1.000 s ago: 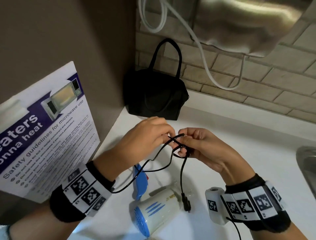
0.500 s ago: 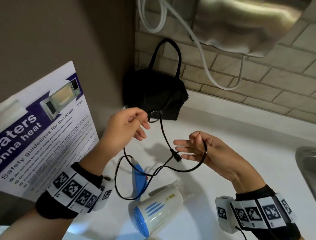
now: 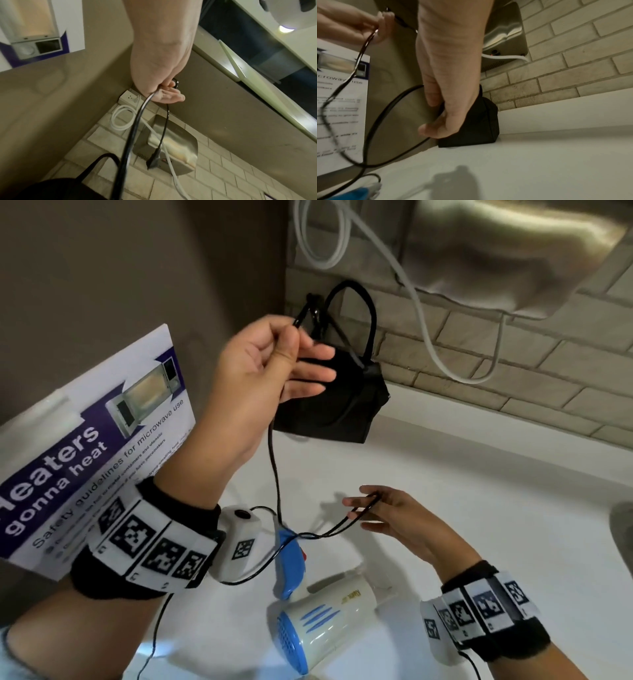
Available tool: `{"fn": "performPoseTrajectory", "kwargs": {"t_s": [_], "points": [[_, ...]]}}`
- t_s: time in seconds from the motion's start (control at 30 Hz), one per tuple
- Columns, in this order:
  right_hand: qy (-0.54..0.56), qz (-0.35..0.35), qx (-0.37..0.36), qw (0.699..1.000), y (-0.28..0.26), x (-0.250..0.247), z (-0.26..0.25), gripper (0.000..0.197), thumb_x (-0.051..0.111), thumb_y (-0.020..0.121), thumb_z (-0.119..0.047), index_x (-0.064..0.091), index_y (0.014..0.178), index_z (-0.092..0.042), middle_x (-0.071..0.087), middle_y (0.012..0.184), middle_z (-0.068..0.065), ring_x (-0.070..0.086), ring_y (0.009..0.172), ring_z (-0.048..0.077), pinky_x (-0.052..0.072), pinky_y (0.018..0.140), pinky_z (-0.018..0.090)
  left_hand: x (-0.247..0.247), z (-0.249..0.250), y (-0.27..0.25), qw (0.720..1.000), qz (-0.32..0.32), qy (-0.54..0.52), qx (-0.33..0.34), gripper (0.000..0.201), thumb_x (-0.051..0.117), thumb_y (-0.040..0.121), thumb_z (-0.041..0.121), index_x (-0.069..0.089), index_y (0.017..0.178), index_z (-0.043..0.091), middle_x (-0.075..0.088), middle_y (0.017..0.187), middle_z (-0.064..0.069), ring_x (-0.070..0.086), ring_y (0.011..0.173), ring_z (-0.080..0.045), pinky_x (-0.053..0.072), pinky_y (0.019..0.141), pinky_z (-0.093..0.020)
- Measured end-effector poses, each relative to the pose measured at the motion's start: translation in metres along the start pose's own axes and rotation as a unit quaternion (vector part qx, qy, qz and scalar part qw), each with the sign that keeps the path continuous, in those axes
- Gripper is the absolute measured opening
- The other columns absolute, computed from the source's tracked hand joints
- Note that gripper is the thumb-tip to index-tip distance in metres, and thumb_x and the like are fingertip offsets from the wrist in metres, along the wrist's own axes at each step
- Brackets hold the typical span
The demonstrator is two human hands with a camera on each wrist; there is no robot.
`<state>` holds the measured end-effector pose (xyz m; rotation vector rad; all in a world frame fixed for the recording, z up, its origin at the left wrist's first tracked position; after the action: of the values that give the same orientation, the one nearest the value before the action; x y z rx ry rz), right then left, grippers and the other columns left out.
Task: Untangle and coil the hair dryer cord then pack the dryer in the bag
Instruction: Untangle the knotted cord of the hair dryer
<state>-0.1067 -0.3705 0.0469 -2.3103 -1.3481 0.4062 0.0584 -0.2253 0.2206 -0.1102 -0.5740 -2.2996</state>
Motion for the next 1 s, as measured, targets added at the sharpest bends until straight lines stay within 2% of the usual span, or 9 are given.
{"fn": "performPoseTrajectory", "kwargs": {"t_s": [0.13, 0.3, 0.4, 0.47, 0.6, 0.77, 0.87, 0.93, 1.0], "points": [[-0.065, -0.022, 0.023, 0.997, 0.004, 0.005, 0.001, 0.076, 0.043, 0.097, -0.001, -0.005, 0.151, -0.025, 0.065, 0.124, 0.002, 0.069, 0.101, 0.02, 0.053, 0.09, 0.032, 0.011, 0.006, 0.001, 1.0, -0.016, -0.023, 0.006, 0.021, 0.039, 0.101, 0.013, 0.055, 0.087, 0.013, 0.074, 0.083, 0.001, 0.073, 0.082, -0.018, 0.055, 0.069, -0.023], [-0.412, 0.041, -0.164, 0.895, -0.028, 0.019, -0.053, 0.068, 0.058, 0.091, -0.035, 0.018, 0.144, -0.048, 0.04, 0.135, -0.004, 0.05, 0.115, 0.013, 0.044, 0.097, 0.028, 0.025, 0.006, 0.004, 0.996, -0.046, -0.076, 0.008, 0.019, 0.037, 0.101, 0.009, 0.054, 0.091, 0.011, 0.072, 0.09, -0.001, 0.07, 0.097, -0.023, 0.054, 0.084, -0.03], [-0.315, -0.079, -0.217, 0.921, -0.058, 0.056, -0.082, 0.067, 0.065, 0.081, -0.046, 0.032, 0.139, -0.05, 0.044, 0.129, -0.012, 0.057, 0.096, 0.003, 0.046, 0.082, 0.014, 0.042, 0.005, 0.001, 0.992, -0.082, -0.093, 0.013, 0.019, 0.036, 0.101, 0.007, 0.052, 0.093, 0.01, 0.071, 0.095, -0.004, 0.069, 0.101, -0.022, 0.052, 0.089, -0.031], [-0.229, -0.121, -0.229, 0.938, -0.066, 0.072, -0.092, 0.048, 0.065, 0.084, -0.034, 0.05, 0.129, -0.033, 0.06, 0.114, -0.001, 0.059, 0.081, 0.009, 0.048, 0.072, 0.018, 0.052, 0.003, -0.001, 0.99, -0.106, -0.094, 0.016, 0.018, 0.035, 0.101, 0.005, 0.051, 0.094, 0.01, 0.069, 0.099, -0.005, 0.067, 0.104, -0.021, 0.051, 0.094, -0.033], [-0.156, -0.077, -0.265, 0.948, -0.061, 0.068, -0.102, 0.013, 0.06, 0.091, -0.013, 0.053, 0.087, -0.003, 0.051, 0.074, 0.009, 0.055, 0.063, 0.009, 0.043, 0.055, 0.022, 0.057, -0.006, -0.006, 0.984, -0.158, -0.088, 0.004, 0.017, 0.031, 0.101, 0.002, 0.046, 0.098, 0.01, 0.065, 0.109, -0.007, 0.064, 0.11, -0.019, 0.047, 0.1, -0.033], [-0.143, -0.004, -0.323, 0.936, -0.069, 0.044, -0.114, 0.012, 0.054, 0.094, -0.007, 0.054, 0.098, 0.004, 0.054, 0.077, 0.012, 0.06, 0.064, 0.013, 0.05, 0.06, 0.024, 0.041, -0.038, -0.02, 0.971, -0.217, 0.024, -0.099, 0.028, 0.035, 0.102, 0.027, 0.05, 0.12, 0.013, 0.064, 0.121, -0.007, 0.063, 0.112, -0.016, 0.049, 0.098, -0.033], [-0.096, 0.008, -0.326, 0.94, -0.073, 0.031, -0.123, 0.011, 0.051, 0.094, -0.005, 0.053, 0.097, 0.005, 0.057, 0.078, 0.016, 0.059, 0.063, 0.017, 0.052, 0.062, 0.028, 0.039, -0.072, -0.053, 0.923, -0.333, 0.058, -0.185, 0.05, 0.053, 0.087, 0.049, 0.051, 0.12, 0.011, 0.066, 0.102, -0.005, 0.064, 0.103, -0.015, 0.049, 0.095, -0.029], [-0.064, 0.035, -0.311, 0.948, -0.073, 0.02, -0.126, 0.008, 0.052, 0.094, -0.006, 0.054, 0.093, 0.001, 0.057, 0.075, 0.013, 0.06, 0.062, 0.016, 0.052, 0.062, 0.024, 0.033, -0.09, -0.076, 0.883, -0.396, 0.1, -0.234, 0.025, 0.058, 0.09, 0.036, 0.057, 0.107, 0.018, 0.07, 0.084, -0.002, 0.068, 0.097, -0.021, 0.049, 0.096, -0.032], [-0.031, 0.066, -0.282, 0.957, -0.071, 0.003, -0.125, 0.007, 0.053, 0.094, -0.008, 0.056, 0.089, -0.004, 0.058, 0.072, 0.008, 0.061, 0.06, 0.014, 0.052, 0.059, 0.021, 0.018, -0.097, -0.079, 0.899, -0.34, 0.13, -0.245, 0.012, 0.052, 0.095, 0.024, 0.061, 0.089, 0.02, 0.061, 0.063, 0.006, 0.067, 0.076, -0.019, 0.052, 0.091, -0.037]]}}
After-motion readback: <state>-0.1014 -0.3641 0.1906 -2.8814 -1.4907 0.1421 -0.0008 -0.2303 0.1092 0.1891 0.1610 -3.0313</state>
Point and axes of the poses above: each hand's wrist, its own y-axis towards the middle knuckle, its own x-axis out of the palm, z = x × y, the point moved 5 cm from there along y, towards the middle knuckle
